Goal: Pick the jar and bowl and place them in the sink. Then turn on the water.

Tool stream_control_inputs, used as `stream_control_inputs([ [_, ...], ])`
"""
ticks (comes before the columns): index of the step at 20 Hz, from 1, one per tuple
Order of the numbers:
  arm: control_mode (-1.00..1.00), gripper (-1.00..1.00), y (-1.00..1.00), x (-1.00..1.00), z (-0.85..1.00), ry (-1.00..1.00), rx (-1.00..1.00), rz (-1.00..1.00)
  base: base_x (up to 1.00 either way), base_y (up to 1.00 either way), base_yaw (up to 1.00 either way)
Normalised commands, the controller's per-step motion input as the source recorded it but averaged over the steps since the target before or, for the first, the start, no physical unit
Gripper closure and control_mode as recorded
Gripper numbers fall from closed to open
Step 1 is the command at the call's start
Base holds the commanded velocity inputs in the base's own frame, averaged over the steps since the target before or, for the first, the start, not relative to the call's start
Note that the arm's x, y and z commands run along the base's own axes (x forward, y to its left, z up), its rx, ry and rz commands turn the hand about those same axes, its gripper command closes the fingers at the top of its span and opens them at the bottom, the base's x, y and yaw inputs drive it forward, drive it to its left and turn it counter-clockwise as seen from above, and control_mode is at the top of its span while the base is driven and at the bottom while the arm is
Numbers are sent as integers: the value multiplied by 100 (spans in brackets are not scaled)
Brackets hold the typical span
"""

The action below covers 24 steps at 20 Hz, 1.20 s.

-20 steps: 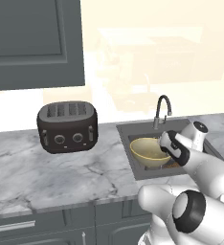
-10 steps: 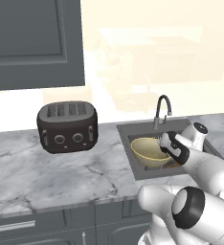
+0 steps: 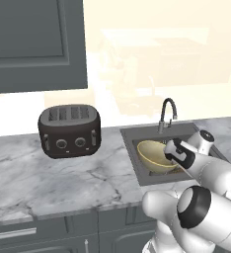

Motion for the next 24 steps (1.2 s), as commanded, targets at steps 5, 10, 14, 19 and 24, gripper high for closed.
stream_control_inputs([
  [5,-100,100,0,0,0,0,0,0,0,0,0],
  [10,-100,100,0,0,0,0,0,0,0,0,0],
  [14,-100,-100,0,0,0,0,0,0,0,0,0],
  [19,-100,-100,0,0,0,0,0,0,0,0,0],
  [24,-100,-100,0,0,0,0,0,0,0,0,0],
])
